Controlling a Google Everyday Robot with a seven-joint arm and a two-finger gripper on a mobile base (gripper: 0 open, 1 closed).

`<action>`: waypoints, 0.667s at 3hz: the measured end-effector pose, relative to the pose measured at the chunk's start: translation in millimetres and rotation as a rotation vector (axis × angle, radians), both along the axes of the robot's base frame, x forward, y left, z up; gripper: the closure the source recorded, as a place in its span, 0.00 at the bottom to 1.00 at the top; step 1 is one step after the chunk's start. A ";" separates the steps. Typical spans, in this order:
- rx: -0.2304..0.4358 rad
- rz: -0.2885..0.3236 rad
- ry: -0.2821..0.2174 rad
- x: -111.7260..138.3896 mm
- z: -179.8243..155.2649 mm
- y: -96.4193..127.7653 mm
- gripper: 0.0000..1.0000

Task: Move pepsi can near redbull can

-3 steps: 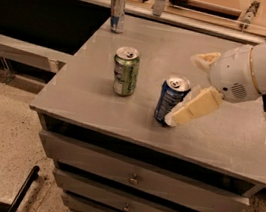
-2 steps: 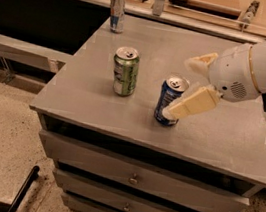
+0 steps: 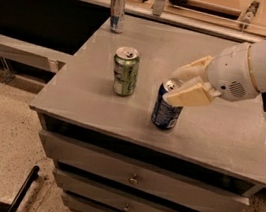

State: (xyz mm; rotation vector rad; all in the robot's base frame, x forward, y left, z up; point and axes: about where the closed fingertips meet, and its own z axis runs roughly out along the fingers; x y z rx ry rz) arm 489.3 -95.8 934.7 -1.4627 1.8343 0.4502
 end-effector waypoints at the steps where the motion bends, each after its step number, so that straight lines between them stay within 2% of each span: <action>1: -0.001 0.004 -0.001 -0.5 0.4 2.1 0.88; 2: -0.014 0.006 0.012 -0.8 0.9 3.3 1.00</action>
Offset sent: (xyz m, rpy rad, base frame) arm 0.0001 0.0001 0.0007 -0.0293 0.0311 -0.0012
